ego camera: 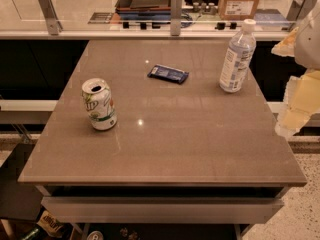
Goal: Move 7up can near blue plastic bottle
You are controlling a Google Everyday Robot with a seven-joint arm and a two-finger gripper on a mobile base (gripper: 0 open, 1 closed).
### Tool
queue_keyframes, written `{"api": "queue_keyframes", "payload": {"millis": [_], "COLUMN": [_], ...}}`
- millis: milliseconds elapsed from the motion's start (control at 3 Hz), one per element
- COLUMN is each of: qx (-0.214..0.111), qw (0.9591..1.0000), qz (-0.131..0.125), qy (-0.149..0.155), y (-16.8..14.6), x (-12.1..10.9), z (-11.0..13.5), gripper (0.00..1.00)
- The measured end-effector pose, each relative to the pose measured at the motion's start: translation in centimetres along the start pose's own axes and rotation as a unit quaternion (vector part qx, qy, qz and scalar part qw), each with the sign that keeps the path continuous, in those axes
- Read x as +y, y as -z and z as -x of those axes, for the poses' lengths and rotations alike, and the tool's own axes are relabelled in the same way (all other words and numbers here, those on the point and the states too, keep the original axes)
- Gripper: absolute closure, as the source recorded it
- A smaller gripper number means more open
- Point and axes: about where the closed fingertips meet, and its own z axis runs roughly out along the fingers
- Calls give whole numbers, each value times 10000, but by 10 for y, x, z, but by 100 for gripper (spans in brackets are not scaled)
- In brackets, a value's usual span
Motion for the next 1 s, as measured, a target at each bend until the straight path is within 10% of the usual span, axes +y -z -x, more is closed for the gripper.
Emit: {"api": "queue_keyframes", "payload": {"millis": [667,1000], "qx": [-180,-628], "qw": [9993,9912], "qz": [-26,-224], "qy": [-335,-1143], "y": [-6,12], "x": [2,3], "z": [-8,-13], "gripper": [0,0]}}
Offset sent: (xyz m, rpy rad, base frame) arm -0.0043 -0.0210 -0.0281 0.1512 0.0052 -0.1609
